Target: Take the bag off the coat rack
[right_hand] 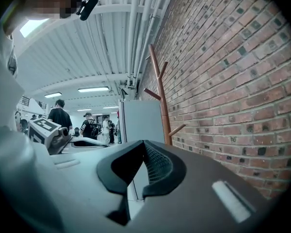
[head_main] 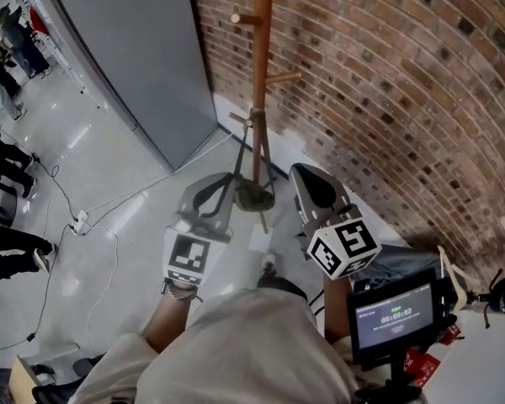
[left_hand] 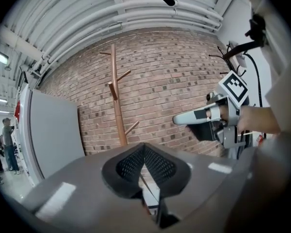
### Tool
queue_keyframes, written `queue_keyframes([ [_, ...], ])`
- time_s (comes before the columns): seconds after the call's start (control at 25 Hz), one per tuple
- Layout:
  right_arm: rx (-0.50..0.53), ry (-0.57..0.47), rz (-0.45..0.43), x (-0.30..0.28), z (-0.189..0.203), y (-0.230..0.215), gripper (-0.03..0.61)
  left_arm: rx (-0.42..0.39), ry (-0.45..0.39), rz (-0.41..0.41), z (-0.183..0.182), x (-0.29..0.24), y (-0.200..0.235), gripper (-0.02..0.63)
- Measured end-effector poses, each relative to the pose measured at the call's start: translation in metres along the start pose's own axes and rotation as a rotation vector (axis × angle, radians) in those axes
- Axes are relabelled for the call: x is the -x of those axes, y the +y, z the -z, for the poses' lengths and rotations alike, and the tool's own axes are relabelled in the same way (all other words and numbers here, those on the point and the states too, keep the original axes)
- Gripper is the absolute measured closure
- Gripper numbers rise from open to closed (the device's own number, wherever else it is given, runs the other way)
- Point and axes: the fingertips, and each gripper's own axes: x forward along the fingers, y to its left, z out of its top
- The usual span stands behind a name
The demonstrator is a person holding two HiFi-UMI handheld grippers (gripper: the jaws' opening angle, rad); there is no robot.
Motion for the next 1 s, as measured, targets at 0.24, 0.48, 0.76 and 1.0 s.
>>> queue_keyframes([
  [0.24,0.007,0.003,-0.024,-0.017,-0.005,-0.038,0.577,-0.003,0.012,-0.051,-0.002,-0.036,0.008,0.614],
  [0.48,-0.006,0.015,-0.075,-0.036,-0.005,-0.061,0.575,-0.008,0.034,-0.089,-0.002,-0.062,0.015,0.614],
  [0.76,-0.037,0.021,-0.117,-0.050,0.000,-0.077,0.574,-0.006,0.075,-0.140,0.006,-0.076,0.028,0.614],
  [1.0,-0.054,0.034,-0.124,-0.063,0.006,-0.085,0.568,0.003,0.100,-0.148,0.015,-0.086,0.036,0.614],
])
